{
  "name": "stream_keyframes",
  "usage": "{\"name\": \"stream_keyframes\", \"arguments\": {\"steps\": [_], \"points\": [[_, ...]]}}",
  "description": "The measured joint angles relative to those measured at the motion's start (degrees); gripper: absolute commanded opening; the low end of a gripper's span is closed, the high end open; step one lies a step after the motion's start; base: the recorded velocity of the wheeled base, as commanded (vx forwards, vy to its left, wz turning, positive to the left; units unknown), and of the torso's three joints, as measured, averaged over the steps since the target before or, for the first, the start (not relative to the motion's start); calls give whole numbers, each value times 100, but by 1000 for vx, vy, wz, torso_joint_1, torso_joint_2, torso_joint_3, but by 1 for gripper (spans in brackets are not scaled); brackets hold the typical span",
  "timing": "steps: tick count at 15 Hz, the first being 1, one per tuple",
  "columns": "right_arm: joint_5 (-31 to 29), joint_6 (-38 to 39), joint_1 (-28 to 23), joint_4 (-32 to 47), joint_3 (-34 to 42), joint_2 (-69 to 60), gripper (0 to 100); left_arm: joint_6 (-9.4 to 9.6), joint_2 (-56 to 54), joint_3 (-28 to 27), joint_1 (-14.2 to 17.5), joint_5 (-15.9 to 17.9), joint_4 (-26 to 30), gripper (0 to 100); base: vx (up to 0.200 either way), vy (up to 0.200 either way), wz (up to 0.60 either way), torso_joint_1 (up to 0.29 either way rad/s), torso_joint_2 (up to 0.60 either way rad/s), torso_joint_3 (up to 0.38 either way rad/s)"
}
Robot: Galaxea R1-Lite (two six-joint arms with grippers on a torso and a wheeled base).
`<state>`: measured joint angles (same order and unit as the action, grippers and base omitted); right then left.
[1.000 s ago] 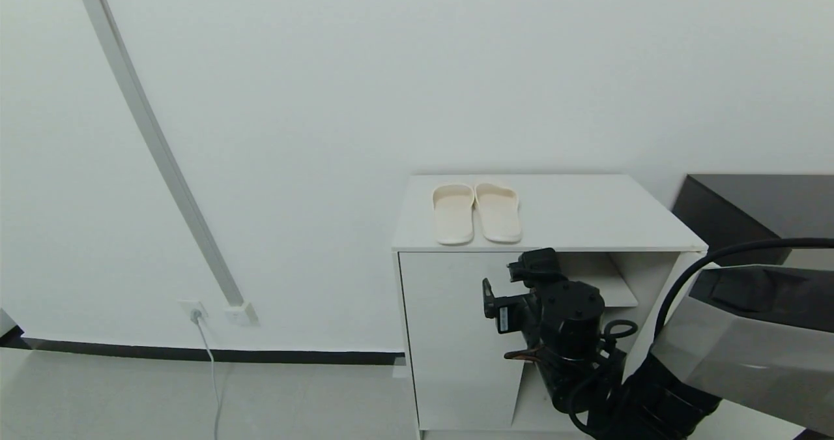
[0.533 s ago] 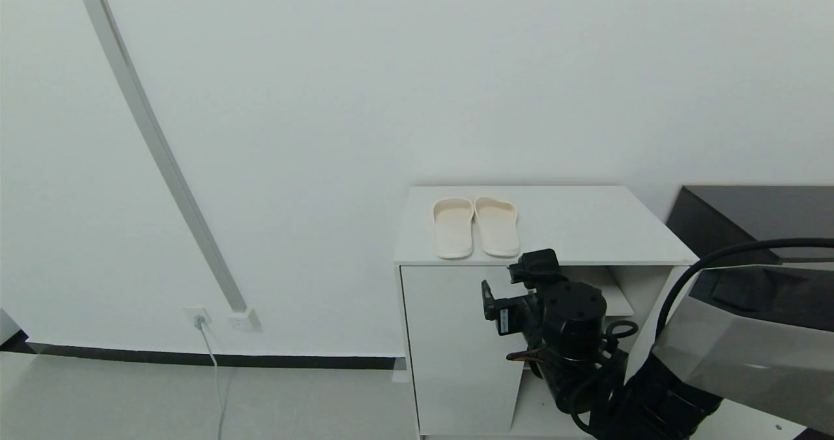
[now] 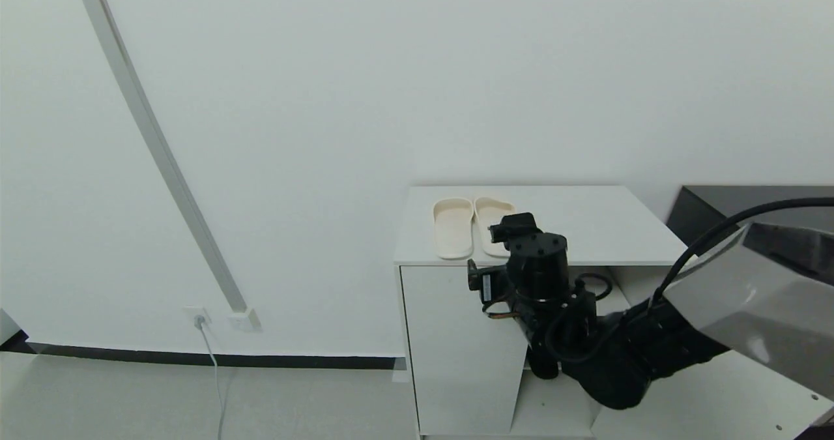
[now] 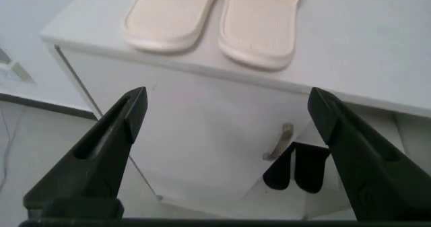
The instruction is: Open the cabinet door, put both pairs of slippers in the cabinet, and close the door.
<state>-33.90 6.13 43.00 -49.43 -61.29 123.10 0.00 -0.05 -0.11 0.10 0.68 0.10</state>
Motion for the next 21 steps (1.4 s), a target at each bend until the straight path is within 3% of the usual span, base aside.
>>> {"name": "stream_keyframes", "arguments": {"steps": [2, 6, 18, 21], "points": [[7, 391, -11, 1339, -802, -161, 100, 0, 0, 4, -2, 0, 0, 0, 0, 0, 0, 0, 0, 0], [112, 1059, 52, 2890, -1681, -406, 100, 0, 0, 0, -2, 5, 0, 0, 0, 0, 0, 0, 0, 0], [89, 1269, 135, 2921, -1797, -20, 100, 0, 0, -7, 0, 7, 0, 0, 200, 0, 0, 4, 1, 2], [78, 1242, 165, 2648, -1755, 190, 100, -5, 0, 0, -5, 2, 1, 0, 0, 0, 0, 0, 0, 0]]}}
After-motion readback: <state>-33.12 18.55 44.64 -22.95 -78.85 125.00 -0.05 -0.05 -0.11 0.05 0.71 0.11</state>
